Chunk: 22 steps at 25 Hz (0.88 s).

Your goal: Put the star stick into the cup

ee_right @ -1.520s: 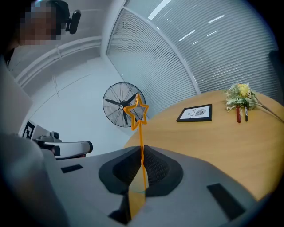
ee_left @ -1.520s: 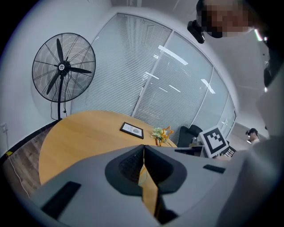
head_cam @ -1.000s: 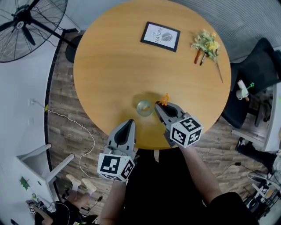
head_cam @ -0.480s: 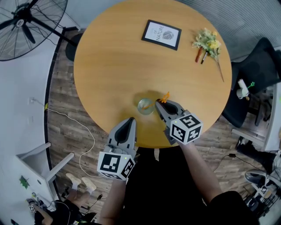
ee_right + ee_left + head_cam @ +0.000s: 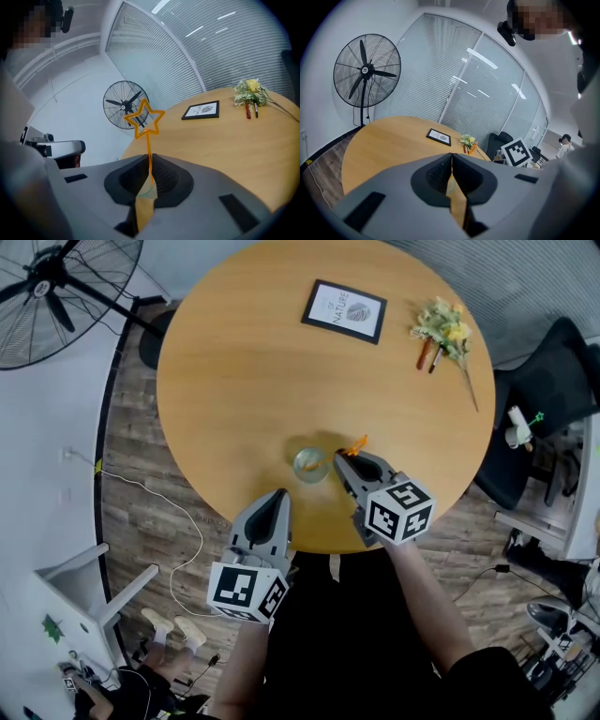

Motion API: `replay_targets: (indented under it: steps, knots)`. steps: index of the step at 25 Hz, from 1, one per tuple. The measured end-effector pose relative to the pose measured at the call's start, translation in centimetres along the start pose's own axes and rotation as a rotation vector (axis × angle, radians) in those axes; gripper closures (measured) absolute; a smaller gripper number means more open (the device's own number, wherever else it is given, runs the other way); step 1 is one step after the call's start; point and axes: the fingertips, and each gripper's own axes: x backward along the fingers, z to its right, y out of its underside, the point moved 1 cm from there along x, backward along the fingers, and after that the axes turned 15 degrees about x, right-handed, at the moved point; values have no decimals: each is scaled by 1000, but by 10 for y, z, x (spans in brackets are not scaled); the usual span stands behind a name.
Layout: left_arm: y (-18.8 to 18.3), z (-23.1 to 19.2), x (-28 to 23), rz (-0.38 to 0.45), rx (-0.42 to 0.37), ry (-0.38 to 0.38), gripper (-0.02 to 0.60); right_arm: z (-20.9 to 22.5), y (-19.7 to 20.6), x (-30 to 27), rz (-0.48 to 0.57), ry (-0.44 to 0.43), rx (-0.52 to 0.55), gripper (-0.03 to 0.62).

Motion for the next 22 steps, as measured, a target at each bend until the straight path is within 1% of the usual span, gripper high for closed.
replay_targets:
  steps: [12,22]
  knots:
    - [2,-3,2,2,2,-9,581,0,6,1,-14,-6,2,553]
    - [1,-5,4,8,9,-10,581,1,8,4,-21,8,-7,534]
